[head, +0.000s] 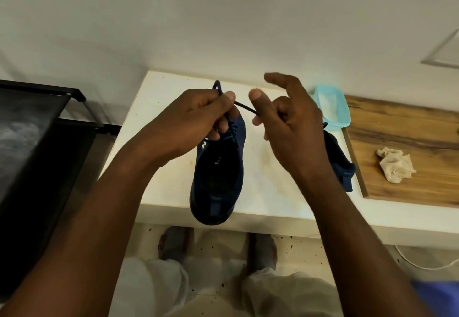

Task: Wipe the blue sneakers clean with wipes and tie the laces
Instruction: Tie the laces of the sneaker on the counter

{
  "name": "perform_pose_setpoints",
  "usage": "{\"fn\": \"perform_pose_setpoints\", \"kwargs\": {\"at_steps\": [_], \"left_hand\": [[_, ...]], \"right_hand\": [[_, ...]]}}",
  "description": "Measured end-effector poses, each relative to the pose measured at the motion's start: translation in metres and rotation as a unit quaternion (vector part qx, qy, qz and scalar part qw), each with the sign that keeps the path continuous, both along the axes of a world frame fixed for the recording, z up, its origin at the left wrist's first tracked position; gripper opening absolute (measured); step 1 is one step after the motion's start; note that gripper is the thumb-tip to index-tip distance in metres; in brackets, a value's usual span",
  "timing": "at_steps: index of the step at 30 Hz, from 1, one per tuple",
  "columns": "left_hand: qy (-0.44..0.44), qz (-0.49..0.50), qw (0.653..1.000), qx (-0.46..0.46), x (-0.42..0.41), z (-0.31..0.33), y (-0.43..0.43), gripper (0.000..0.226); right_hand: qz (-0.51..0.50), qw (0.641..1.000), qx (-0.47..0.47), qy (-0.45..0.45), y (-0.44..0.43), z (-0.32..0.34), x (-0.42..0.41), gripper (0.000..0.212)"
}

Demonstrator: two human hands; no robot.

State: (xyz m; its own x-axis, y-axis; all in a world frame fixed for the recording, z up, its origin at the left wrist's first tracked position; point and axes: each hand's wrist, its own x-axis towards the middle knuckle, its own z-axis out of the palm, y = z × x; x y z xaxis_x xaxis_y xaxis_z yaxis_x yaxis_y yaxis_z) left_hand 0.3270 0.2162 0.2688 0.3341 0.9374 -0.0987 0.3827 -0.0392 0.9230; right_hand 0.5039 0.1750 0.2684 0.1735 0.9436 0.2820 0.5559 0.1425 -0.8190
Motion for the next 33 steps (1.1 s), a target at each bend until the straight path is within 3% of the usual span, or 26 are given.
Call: {"fn": "perform_pose_setpoints", "kwargs": {"at_steps": [3, 4, 6, 8, 13, 16, 19, 22, 25, 30, 33], "left_hand": [[-0.084, 0.052, 0.993, -0.071, 0.000, -0.005, 0.004, 0.028], [-0.110, 0.062, 0.989, -0.083, 0.000, -0.006, 0.005, 0.022], [-0.135, 0.064, 0.985, -0.080, 0.001, -0.007, 0.005, 0.015], [-0.104, 0.047, 0.993, -0.041, -0.001, -0.007, 0.003, 0.013], [0.002, 0.017, 0.998, 0.057, -0.006, -0.005, 0.003, 0.017], [0.049, -0.005, 0.991, 0.122, -0.003, -0.006, 0.001, 0.019], [0.088, -0.005, 0.980, 0.177, -0.001, -0.008, -0.001, 0.011], [0.125, 0.015, 0.966, 0.225, -0.003, -0.010, -0.001, 0.016], [0.114, 0.038, 0.957, 0.265, -0.003, -0.012, 0.002, 0.018], [0.014, 0.022, 0.987, 0.157, -0.004, -0.014, 0.005, 0.021], [-0.048, 0.011, 0.993, 0.109, -0.004, -0.014, 0.004, 0.015]], "right_hand": [[0.076, 0.967, -0.048, 0.237, -0.005, 0.006, -0.001, 0.009], [0.110, 0.952, -0.070, 0.278, -0.006, 0.005, -0.006, 0.006], [0.118, 0.968, -0.063, 0.213, -0.005, -0.007, -0.015, 0.010], [0.073, 0.991, -0.015, 0.115, -0.001, -0.026, -0.020, 0.011], [-0.017, 0.999, -0.009, 0.050, 0.007, -0.050, -0.011, 0.018], [0.023, 0.995, -0.044, 0.082, 0.009, -0.049, -0.008, 0.031], [0.112, 0.972, -0.114, 0.171, 0.010, -0.046, -0.009, 0.041], [0.116, 0.949, -0.149, 0.254, 0.009, -0.041, -0.010, 0.031], [0.081, 0.959, -0.106, 0.251, 0.009, -0.045, -0.006, 0.019], [0.008, 0.989, -0.026, 0.147, 0.011, -0.054, -0.005, 0.009], [0.001, 0.984, -0.003, 0.175, 0.011, -0.054, -0.005, 0.014]]}}
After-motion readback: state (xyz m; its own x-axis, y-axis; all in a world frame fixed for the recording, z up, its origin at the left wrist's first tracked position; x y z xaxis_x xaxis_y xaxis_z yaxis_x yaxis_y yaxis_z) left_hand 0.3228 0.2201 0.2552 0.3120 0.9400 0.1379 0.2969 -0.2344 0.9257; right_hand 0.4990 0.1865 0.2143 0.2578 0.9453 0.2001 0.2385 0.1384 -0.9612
